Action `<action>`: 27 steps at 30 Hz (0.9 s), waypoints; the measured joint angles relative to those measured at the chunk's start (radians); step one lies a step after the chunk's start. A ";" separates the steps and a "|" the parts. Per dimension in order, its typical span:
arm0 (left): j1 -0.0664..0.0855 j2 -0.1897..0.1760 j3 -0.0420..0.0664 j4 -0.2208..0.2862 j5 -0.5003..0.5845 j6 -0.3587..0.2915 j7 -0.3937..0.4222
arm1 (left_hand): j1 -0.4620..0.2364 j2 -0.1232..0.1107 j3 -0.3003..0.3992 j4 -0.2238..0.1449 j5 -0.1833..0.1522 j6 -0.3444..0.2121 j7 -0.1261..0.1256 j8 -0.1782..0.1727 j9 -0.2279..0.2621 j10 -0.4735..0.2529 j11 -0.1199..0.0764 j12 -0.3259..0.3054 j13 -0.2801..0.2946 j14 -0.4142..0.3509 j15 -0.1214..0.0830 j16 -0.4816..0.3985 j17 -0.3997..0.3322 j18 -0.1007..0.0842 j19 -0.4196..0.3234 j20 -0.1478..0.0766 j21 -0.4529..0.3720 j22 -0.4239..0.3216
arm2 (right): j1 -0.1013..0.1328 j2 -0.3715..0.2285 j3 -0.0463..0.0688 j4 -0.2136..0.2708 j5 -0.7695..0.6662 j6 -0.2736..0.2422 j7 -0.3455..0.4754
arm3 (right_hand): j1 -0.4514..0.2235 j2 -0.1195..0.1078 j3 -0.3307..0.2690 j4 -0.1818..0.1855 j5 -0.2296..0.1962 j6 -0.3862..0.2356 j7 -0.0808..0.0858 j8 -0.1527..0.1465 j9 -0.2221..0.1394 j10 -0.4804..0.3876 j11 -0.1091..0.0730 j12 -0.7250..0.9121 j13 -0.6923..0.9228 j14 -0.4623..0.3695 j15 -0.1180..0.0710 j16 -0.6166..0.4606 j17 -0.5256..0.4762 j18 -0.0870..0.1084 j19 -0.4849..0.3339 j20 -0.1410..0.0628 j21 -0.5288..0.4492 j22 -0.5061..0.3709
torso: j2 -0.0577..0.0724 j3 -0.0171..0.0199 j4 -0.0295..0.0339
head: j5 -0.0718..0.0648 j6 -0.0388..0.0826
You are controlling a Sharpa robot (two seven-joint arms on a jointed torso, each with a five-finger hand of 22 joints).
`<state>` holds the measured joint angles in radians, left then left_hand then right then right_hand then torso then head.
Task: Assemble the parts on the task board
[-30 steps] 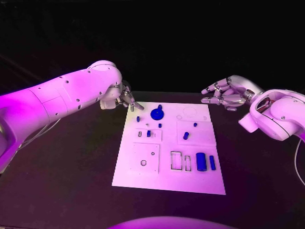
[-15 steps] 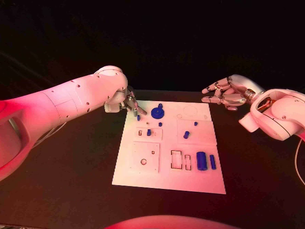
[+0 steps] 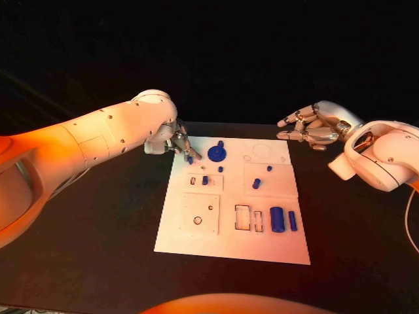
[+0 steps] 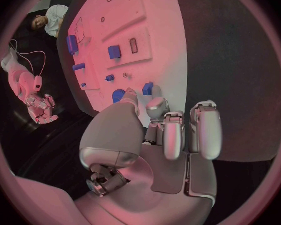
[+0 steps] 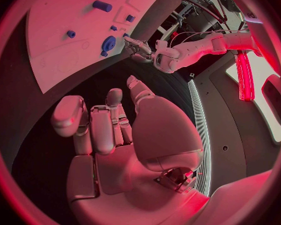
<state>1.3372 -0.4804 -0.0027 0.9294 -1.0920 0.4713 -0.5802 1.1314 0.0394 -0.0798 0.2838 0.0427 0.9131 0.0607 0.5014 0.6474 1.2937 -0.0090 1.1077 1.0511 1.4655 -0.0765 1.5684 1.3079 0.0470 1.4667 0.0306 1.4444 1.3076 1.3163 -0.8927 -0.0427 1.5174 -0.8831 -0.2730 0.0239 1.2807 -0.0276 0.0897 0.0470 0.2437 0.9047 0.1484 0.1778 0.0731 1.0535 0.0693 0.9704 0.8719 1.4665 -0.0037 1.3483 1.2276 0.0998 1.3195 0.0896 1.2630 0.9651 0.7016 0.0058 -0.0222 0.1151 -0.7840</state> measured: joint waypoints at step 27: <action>-0.001 -0.005 -0.001 0.005 0.007 -0.001 0.005 | 0.081 0.064 0.010 -0.021 0.000 0.014 -0.007 0.021 0.022 0.004 -0.004 0.004 0.006 0.000 0.000 0.000 0.000 0.000 0.000 0.000 0.000 0.000 | 0.000 0.000 0.000 -0.001 0.000 0.000 0.000 | 0.000 0.000 0.000 0.000 0.000 0.000 0.000 0.000 0.000 0.000 0.000 0.000 0.000 0.000 0.000 0.000 0.000 0.000 0.000 0.000 0.000 0.000 | 0.000 -0.0002 0.0006 | -0.002 -0.005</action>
<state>1.3365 -0.4856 -0.0034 0.9346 -1.0854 0.4699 -0.5749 1.2121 0.1035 -0.0698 0.2628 0.0426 0.9276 0.0535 0.5221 0.6694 1.2973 -0.0127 1.1120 1.0571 1.4655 -0.0765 1.5684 1.3076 0.0470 1.4666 0.0305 1.4444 1.3075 1.3163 -0.8923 -0.0427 1.5164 -0.8830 -0.2727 0.0243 1.2807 -0.0276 0.0897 0.0469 0.2437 0.9047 0.1484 0.1778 0.0732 1.0536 0.0694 0.9704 0.8720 1.4665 -0.0037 1.3483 1.2275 0.0998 1.3195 0.0897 1.2630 0.9650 0.7015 0.0056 -0.0217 0.1136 -0.7894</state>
